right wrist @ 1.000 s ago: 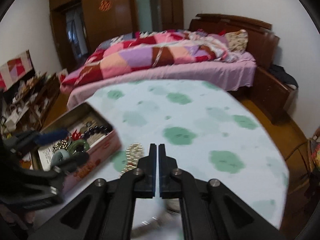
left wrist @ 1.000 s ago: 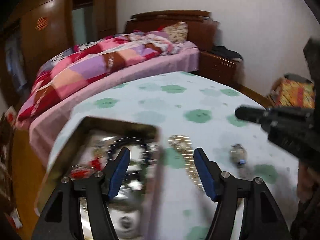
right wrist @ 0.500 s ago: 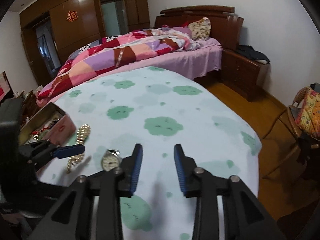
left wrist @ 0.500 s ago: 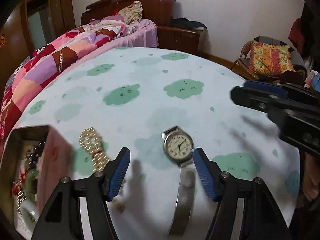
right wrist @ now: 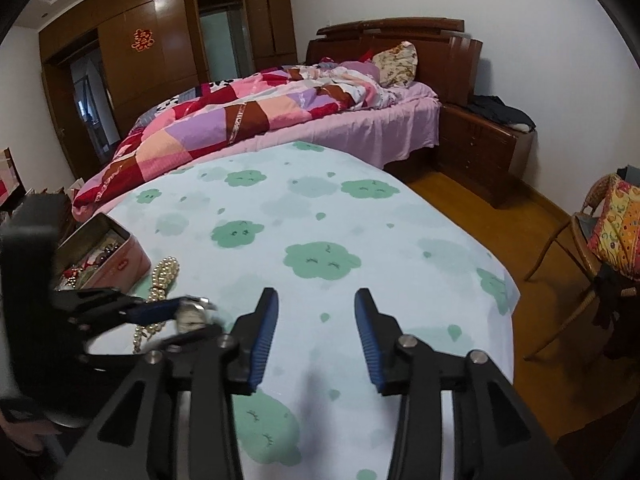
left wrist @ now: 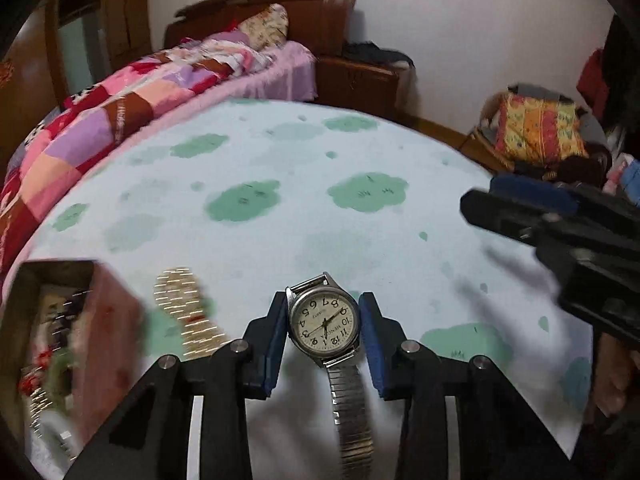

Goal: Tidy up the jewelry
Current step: 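Carry the wristwatch over the tin box with the left tool while the right tool carries the pearls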

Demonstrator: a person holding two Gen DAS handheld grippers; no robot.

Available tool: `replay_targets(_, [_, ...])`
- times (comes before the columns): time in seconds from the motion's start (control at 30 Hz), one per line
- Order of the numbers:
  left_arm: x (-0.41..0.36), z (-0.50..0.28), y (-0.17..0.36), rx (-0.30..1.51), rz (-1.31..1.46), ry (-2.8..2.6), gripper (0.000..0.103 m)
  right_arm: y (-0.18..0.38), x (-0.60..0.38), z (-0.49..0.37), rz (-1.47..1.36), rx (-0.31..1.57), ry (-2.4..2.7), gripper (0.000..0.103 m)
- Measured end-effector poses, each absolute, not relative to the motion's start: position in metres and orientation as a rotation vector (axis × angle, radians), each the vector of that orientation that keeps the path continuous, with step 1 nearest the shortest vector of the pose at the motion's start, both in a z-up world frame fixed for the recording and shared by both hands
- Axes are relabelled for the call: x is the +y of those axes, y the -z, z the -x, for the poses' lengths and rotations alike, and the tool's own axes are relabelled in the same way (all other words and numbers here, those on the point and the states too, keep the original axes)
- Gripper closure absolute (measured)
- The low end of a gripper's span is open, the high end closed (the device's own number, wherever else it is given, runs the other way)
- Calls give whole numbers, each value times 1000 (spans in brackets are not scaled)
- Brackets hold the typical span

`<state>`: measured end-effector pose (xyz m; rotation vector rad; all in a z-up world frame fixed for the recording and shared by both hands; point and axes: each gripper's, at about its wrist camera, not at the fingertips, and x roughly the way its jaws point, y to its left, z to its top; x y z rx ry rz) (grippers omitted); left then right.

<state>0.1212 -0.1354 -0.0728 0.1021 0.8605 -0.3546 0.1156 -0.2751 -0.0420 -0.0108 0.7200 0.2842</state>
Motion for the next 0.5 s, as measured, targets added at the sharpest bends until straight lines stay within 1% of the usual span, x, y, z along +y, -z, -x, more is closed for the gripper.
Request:
replay_targets(0.17, [-80,-97,26,761,-45,292,67,43,-242,-125,54,762,-367,55])
replay_targets(0.27, [-53,-85,3,708,-30,244,67,47,-208,-130,89,800,-453,47])
replay_targets(0.33, [-38,-80,-7,685,-15,224,67,48,-186,-131,114,809,-500,37])
replay_targets(0.5, [-5,-76,-24,640,8,171,67,68,-135,-141,189,868,-563,36])
